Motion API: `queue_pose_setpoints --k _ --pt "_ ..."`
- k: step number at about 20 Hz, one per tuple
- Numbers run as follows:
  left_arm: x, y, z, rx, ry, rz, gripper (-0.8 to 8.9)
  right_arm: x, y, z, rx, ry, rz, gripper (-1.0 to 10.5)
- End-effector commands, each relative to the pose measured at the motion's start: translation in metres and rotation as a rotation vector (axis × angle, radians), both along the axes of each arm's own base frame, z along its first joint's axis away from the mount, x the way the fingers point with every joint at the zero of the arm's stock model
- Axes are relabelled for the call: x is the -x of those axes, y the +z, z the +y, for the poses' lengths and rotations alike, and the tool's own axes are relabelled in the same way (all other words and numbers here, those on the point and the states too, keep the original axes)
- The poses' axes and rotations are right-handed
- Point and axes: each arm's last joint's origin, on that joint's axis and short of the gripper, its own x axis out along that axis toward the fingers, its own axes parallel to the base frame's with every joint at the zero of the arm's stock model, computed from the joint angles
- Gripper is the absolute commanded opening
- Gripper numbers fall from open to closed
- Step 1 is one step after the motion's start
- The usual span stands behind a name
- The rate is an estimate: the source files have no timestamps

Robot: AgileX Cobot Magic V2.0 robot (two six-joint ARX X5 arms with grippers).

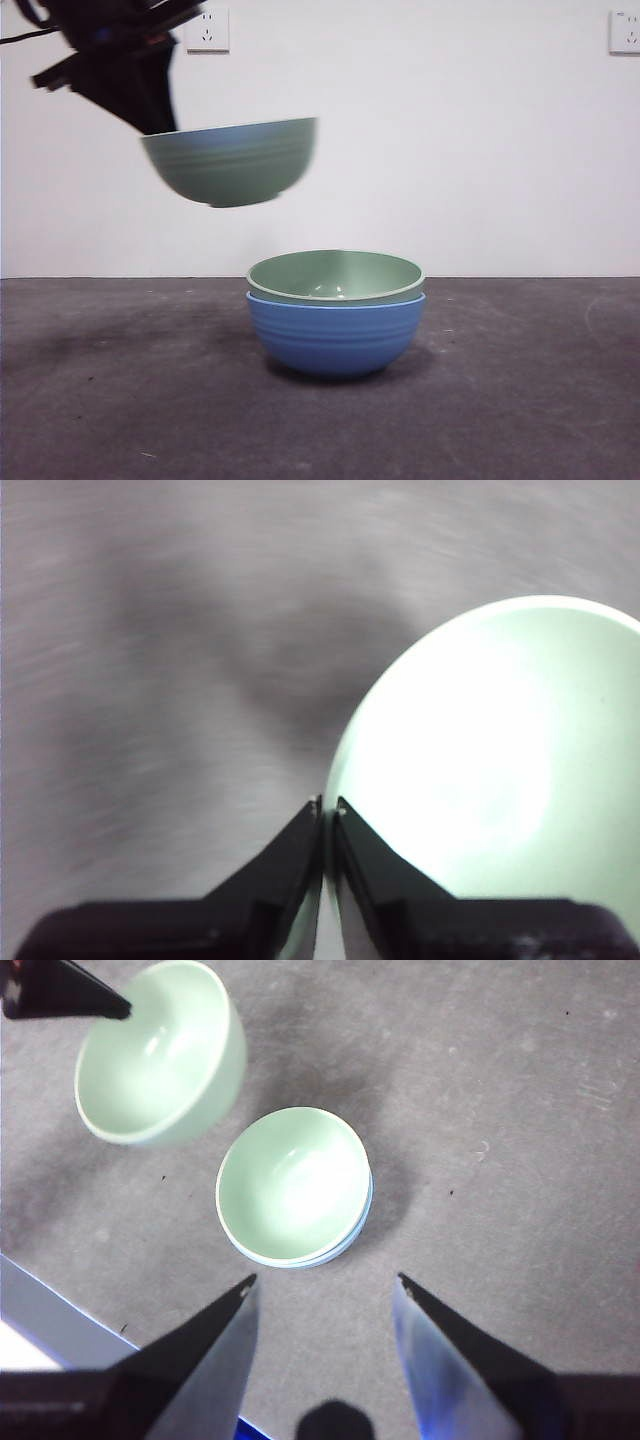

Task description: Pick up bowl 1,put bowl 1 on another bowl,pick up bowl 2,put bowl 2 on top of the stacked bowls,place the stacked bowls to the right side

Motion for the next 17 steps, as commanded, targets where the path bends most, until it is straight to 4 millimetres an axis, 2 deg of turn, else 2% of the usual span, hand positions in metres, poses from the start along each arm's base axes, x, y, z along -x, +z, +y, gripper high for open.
queue_pose_setpoints --k 1,3,6,11,16,17 --pt "0.002 -0.007 -0.026 -0.024 -0.064 -0.02 -0.08 0.0 0.0 0.0 -0.001 -0.004 -0.002 2.2" --pt "0.0 -0.017 -0.043 -0.023 -0.104 -0.017 -0.08 0.0 0.0 0.0 -0.001 -0.004 -0.002 2.2" --pt "-0.01 -0.041 -0.065 -0.053 -0.112 0.01 -0.07 0.0 0.0 0.0 -0.001 -0.004 -0.001 2.2" --pt "-0.023 -0.077 -0.081 -0.106 -0.111 0.07 -0.08 0.001 -0.002 -0.001 0.01 -0.004 0.016 2.2" --pt "-0.022 -0.082 -0.085 -0.101 -0.114 0.098 0.11 0.001 -0.002 -0.001 0.011 -0.004 0.019 2.3" --pt "-0.021 -0.082 -0.085 -0.107 -0.114 0.109 0.65 0.001 -0.002 -0.001 0.012 -0.004 0.02 2.3"
